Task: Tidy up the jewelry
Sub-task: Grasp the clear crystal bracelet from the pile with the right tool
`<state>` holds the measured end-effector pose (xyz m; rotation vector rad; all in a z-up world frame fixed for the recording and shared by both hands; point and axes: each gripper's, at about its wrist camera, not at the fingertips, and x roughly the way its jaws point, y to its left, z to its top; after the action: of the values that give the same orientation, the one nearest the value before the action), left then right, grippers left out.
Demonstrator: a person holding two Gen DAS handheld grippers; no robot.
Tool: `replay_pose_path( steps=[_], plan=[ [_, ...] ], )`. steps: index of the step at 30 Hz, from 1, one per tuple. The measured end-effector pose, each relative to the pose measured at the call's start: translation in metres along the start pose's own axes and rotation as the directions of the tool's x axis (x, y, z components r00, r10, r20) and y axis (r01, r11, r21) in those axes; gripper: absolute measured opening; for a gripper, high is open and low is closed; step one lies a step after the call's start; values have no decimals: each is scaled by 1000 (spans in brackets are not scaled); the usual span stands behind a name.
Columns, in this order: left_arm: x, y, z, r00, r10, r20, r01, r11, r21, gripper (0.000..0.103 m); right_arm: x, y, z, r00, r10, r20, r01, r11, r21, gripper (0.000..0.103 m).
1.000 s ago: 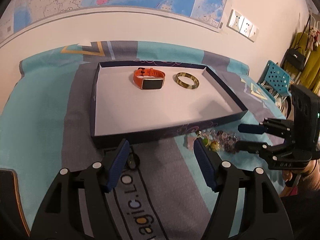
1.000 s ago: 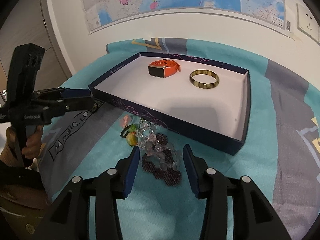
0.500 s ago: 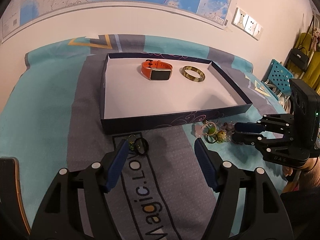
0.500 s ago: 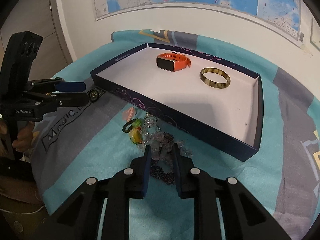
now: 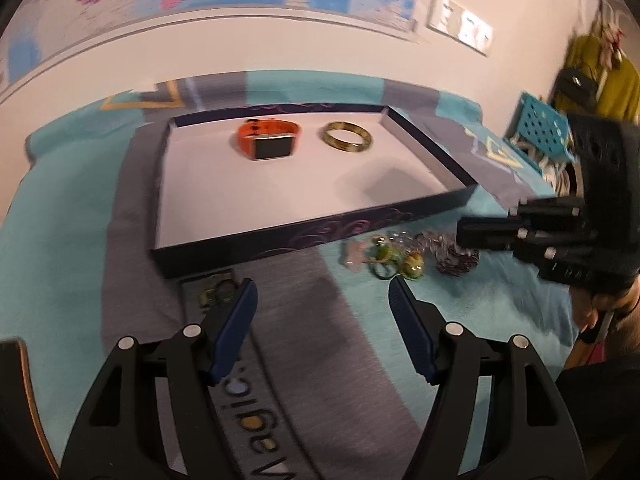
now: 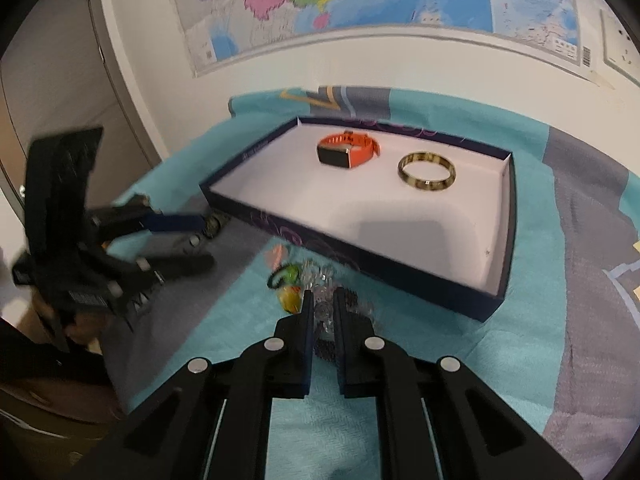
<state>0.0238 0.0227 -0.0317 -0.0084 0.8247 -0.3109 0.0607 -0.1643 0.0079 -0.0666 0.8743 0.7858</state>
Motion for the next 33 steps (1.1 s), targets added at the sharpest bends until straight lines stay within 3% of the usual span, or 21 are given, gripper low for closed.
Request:
replay_pose_path(
  steps=[6,14,25,28,33],
  plan=[
    [24,-17,11,998,-31,-49,34,998,53,62,-16,-7,7,998,35,56,-38,998,49,8],
    [46,-20,21,993,-59,-104,64,997,53,33,-29,-11,12,994,50,101,-58,996,74,8],
    [45,-16,22,992,-82,-97,85,996,28,18,-32,-15,15,992,53,115,-64,994,92,8],
    [41,-14,21,991,-98,-92,99,995,12,4,-35,-16,17,991,53,126,-65,994,93,8],
    [37,-10,19,990,-108,-85,108,994,-8,4,-40,-16,22,988,53,143,-66,994,86,8]
  ],
)
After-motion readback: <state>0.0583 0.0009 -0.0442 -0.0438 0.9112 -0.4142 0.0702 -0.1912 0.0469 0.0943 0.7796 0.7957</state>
